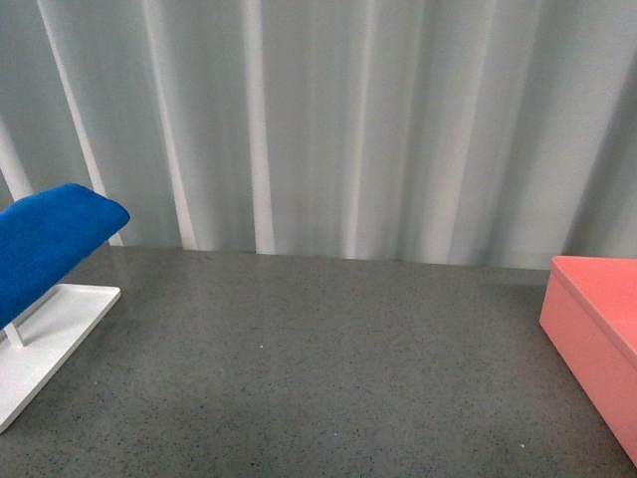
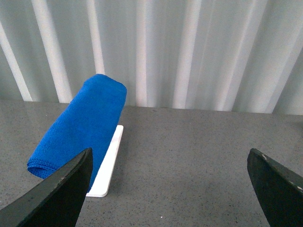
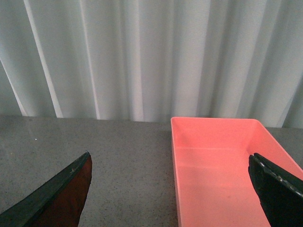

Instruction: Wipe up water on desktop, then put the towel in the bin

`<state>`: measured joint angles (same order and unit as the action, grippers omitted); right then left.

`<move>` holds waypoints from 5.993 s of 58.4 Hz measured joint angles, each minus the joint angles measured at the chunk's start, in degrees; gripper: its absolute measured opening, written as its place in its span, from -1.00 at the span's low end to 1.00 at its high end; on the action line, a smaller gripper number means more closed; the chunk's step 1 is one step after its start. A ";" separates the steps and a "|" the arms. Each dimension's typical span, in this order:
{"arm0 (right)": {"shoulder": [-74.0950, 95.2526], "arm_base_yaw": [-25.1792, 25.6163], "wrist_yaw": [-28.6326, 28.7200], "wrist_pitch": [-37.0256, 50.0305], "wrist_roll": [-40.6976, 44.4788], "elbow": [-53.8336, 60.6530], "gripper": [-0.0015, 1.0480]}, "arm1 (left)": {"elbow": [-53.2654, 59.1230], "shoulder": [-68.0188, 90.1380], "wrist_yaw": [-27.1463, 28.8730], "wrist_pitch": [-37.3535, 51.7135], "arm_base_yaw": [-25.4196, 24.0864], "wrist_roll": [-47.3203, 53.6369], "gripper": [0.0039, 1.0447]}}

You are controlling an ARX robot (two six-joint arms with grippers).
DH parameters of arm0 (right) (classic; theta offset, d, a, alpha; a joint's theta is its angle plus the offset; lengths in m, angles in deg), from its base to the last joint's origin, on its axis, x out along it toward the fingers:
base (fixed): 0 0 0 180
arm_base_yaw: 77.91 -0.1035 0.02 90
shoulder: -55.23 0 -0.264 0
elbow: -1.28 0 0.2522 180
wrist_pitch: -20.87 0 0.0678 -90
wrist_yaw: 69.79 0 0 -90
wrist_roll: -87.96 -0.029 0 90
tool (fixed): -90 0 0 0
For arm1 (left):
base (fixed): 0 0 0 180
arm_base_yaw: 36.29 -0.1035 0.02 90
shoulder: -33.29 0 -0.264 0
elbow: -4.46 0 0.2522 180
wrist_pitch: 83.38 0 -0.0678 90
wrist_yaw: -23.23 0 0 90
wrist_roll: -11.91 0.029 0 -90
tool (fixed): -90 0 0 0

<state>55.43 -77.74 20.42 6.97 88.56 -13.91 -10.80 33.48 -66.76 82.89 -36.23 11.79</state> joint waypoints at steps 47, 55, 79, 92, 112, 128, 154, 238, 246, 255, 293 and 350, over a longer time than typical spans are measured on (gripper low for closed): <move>0.00 0.00 0.02 0.00 0.00 -0.02 0.87 | 0.00 0.00 0.00 0.00 0.00 0.00 0.88; 0.00 0.00 0.00 0.00 0.00 0.00 0.87 | 0.00 0.00 0.00 0.00 0.00 0.00 0.88; 0.00 -0.04 0.00 0.00 0.00 0.00 0.87 | -15.56 30.82 -3.26 -8.11 4.74 -8.57 0.88; 0.00 -0.04 0.00 0.00 0.00 0.00 0.87 | -32.59 58.31 -6.21 2.80 4.07 -3.78 0.88; 0.00 -0.04 0.00 0.00 0.00 0.00 0.87 | -62.29 95.89 -0.24 -4.37 -1.31 7.48 0.88; 0.00 -0.04 0.00 0.00 0.00 0.00 0.87 | -77.00 110.18 4.85 -7.80 -5.18 11.23 0.88; 0.00 -0.04 0.00 0.00 0.00 0.00 0.87 | -87.06 120.19 10.38 -5.38 -9.66 10.71 0.88; 0.00 -0.04 0.00 0.00 0.00 0.00 0.87 | -89.64 127.58 9.25 -2.38 -7.78 13.88 -0.75; 0.00 -0.04 0.00 0.00 0.00 0.00 0.87 | -89.35 127.58 9.07 -1.46 -8.07 14.12 -0.94; 0.00 -0.04 0.00 0.00 0.00 0.00 0.87 | -87.45 125.98 7.74 -0.35 -8.20 15.52 -0.94; 0.00 -0.04 0.00 0.00 0.00 0.00 0.87 | -80.28 96.19 -6.43 -5.31 -2.10 13.49 -0.94; 17.22 11.43 39.87 13.00 11.37 -6.08 0.87 | -59.78 79.38 -14.10 3.93 35.50 -7.08 -0.94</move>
<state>72.66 -66.31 60.28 19.97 99.93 -19.99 -70.58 112.86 -80.85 86.83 -0.74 4.70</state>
